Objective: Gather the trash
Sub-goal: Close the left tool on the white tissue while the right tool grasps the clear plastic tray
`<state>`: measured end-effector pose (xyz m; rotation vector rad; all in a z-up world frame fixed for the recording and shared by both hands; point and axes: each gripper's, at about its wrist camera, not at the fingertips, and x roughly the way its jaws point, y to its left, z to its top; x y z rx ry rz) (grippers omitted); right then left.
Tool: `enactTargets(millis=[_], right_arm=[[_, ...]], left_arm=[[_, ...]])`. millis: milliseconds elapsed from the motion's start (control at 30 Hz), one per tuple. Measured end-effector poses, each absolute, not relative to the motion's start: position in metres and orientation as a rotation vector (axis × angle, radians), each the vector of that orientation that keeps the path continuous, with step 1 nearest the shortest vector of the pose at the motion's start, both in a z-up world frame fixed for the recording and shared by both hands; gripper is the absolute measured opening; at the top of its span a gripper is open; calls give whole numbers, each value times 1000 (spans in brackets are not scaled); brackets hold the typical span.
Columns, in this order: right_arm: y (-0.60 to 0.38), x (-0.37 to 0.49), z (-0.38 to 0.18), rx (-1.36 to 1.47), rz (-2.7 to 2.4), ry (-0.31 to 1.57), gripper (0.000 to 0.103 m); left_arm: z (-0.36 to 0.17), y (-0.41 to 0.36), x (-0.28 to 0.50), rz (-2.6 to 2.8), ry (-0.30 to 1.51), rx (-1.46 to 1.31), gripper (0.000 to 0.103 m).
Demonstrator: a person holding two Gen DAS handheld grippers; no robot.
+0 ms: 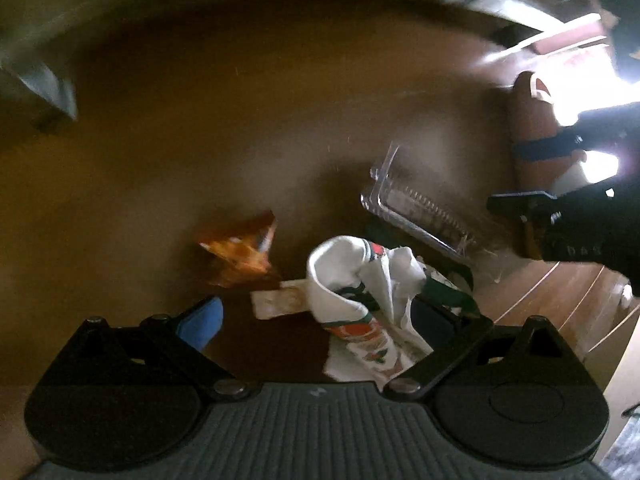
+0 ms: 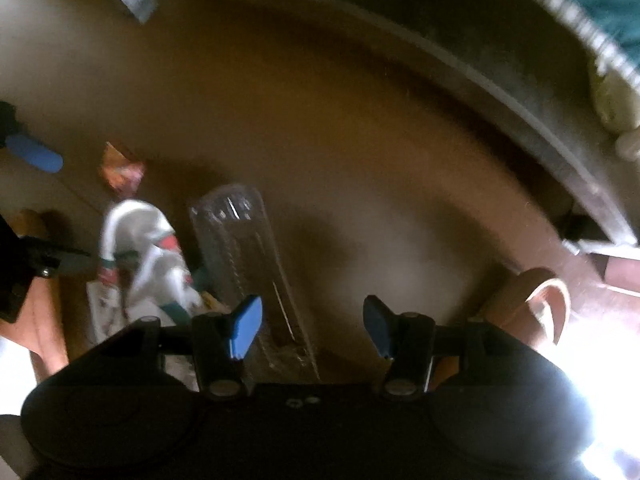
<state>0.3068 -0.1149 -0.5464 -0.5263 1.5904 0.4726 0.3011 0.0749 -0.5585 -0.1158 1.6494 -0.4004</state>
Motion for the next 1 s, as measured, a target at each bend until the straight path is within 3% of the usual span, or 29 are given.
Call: enactTargets(millis=[233,400,467,600,767,800,833,867,1000], right_arm=[[-112,307,-578,-532,501,1652,53],[-104,309,-589,-538,527,1661,52],[-102,309,-591,-539,538,1655,52],[-100,311,-592,-528,544,1651,52],[-99,308,-597,-537,542,1660,36],[-99,308,-598,-544,545,1661,30],[-99,307,-598,-554,545,1664,15],[-100,307,-599,-562,545,1670,6],[-99,302,-598,-596,556,1649,1]], left_arm=[[-591,57,296,-412,1735,-178,99],[-603,57,293,-397,1762,-166,91],[-603,59,292,-407,1757,-177,77],[-606,63,290,-401,1776,-182,70],[-608,73,290,-406,1788,-198,48],[-608,74,289,-409,1789,-198,44],[-607,73,289,-412,1790,-197,40],[-606,73,288,-413,1789,-189,39],[-606,72,285,-423,1784,-187,33]])
